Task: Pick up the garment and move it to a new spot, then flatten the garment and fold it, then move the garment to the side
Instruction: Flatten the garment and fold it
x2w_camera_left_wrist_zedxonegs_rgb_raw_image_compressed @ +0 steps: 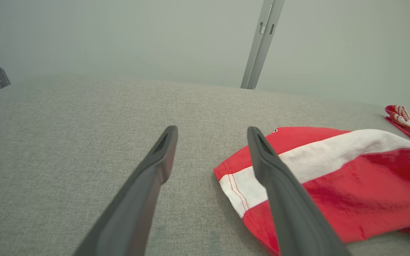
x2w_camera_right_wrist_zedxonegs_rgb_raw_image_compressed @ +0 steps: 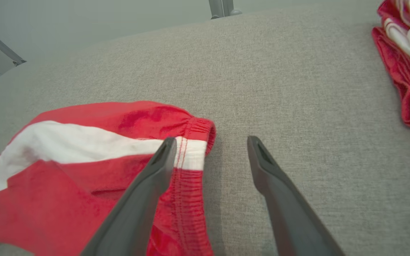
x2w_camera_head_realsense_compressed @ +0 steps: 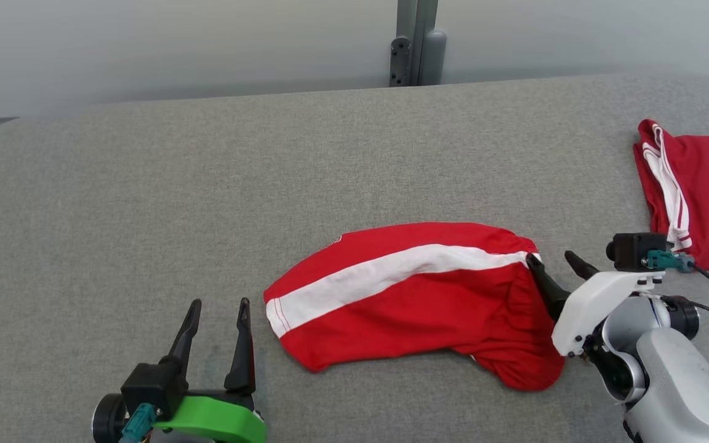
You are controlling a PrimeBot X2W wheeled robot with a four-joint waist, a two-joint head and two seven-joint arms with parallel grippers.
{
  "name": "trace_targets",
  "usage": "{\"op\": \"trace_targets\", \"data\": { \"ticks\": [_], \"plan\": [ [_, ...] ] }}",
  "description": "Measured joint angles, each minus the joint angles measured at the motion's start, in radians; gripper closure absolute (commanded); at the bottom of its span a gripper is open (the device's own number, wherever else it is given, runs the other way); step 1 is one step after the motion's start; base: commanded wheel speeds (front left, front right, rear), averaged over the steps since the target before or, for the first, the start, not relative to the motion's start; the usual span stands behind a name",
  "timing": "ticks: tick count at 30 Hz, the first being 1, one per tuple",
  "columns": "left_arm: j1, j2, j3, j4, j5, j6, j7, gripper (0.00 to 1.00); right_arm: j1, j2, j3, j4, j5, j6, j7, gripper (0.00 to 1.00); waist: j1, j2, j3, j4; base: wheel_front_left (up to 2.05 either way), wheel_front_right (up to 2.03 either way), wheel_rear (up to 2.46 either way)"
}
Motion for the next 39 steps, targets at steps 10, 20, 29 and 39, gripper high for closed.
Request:
{"op": "trace_targets", "data": {
  "ticks": [10, 20, 29, 39],
  "plan": [
    [-0.021, 0.0, 0.001, 0.008, 0.0, 0.0, 0.0, 0.0, -0.034, -0.052, 0.104, 0.006, 0.224, 0.0, 0.079, 0.0, 0.0, 0.0, 0.032, 0.033, 0.0, 0.0, 0.0],
    [-0.022, 0.0, 0.004, 0.012, 0.0, 0.001, 0.0, 0.0, -0.055, -0.099, 0.155, -0.016, 0.31, 0.0, 0.058, 0.87, 0.0, 0.0, 0.03, 0.032, 0.0, 0.0, 0.0],
    [-0.019, 0.0, -0.052, 0.094, -0.168, -0.062, 0.054, 0.0, -0.039, -0.144, 0.196, -0.073, 0.35, 0.0, 0.041, 1.0, 0.0, 0.0, 0.024, 0.014, 0.0, 0.0, 0.0],
    [-0.075, 0.0, -0.091, 0.181, -0.327, -0.098, 0.156, 0.0, -0.013, -0.175, 0.238, -0.098, 0.348, 0.0, -0.013, 1.0, 0.0, 0.0, 0.029, -0.015, 0.0, 0.0, 0.0]
  ]
}}
